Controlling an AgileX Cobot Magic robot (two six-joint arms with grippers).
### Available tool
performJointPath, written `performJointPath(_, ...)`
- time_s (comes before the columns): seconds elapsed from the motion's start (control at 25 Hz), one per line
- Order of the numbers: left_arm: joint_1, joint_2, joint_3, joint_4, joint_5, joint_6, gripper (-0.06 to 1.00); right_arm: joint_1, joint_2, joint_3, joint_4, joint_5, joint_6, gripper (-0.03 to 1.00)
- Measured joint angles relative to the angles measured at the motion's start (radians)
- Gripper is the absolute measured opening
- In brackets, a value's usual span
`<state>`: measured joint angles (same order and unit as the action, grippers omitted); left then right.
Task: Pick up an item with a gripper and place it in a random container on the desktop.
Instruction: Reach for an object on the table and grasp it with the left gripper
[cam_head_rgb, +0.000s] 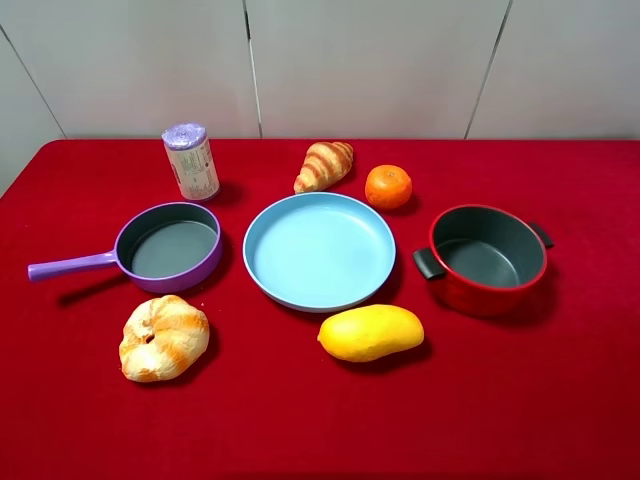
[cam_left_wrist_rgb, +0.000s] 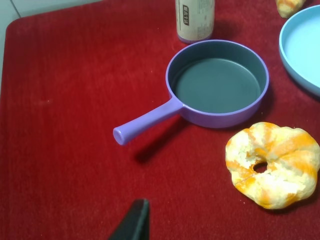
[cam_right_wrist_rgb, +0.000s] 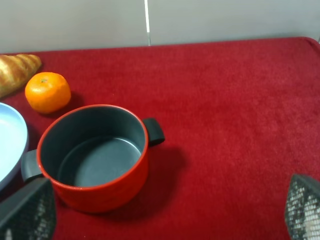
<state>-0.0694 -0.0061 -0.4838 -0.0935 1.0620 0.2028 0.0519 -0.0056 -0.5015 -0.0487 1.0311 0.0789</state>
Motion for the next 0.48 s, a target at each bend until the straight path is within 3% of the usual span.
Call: performJointPath(0.48,0.0,0.0,0.0,0.0,0.0,0.0,0.99,0.0,0.0,0.0,0.0,0.0,0.0,0.69)
